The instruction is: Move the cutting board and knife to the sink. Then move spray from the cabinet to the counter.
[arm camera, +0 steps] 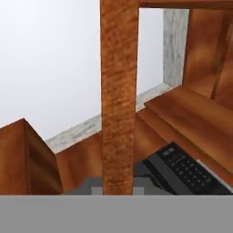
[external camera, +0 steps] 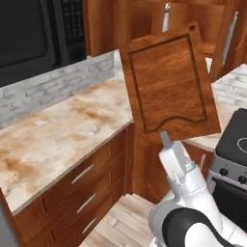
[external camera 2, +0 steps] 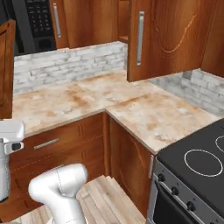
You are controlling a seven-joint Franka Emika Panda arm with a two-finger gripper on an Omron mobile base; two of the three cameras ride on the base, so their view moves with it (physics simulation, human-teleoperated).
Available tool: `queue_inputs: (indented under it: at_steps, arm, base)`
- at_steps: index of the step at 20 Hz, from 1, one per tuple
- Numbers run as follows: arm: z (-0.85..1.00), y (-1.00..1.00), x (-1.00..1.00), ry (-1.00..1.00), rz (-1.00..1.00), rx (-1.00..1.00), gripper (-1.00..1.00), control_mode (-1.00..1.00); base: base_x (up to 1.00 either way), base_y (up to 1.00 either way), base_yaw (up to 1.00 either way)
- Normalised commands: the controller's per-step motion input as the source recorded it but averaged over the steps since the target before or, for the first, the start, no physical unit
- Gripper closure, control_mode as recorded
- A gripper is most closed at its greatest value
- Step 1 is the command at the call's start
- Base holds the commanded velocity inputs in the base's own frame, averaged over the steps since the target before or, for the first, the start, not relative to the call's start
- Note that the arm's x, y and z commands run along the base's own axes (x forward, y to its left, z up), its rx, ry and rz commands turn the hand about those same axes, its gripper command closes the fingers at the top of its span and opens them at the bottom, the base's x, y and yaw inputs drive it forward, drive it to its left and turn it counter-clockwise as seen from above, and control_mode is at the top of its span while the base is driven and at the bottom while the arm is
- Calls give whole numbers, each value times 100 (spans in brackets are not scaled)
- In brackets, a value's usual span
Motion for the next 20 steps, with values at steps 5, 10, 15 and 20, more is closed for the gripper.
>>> queue_inputs:
  at_steps: [5,10,15,20]
  arm:
    - [0,0,0,0,0,0,100,100]
    - [0,0,0,0,0,0,100,100]
    - [0,0,0,0,0,0,100,100]
    - [0,0,0,0,0,0,100,100]
  base:
    - [-90,-21,-58]
    - [-66,-60,-59]
    - [-42,-77,-63]
    - [-12,-77,-62]
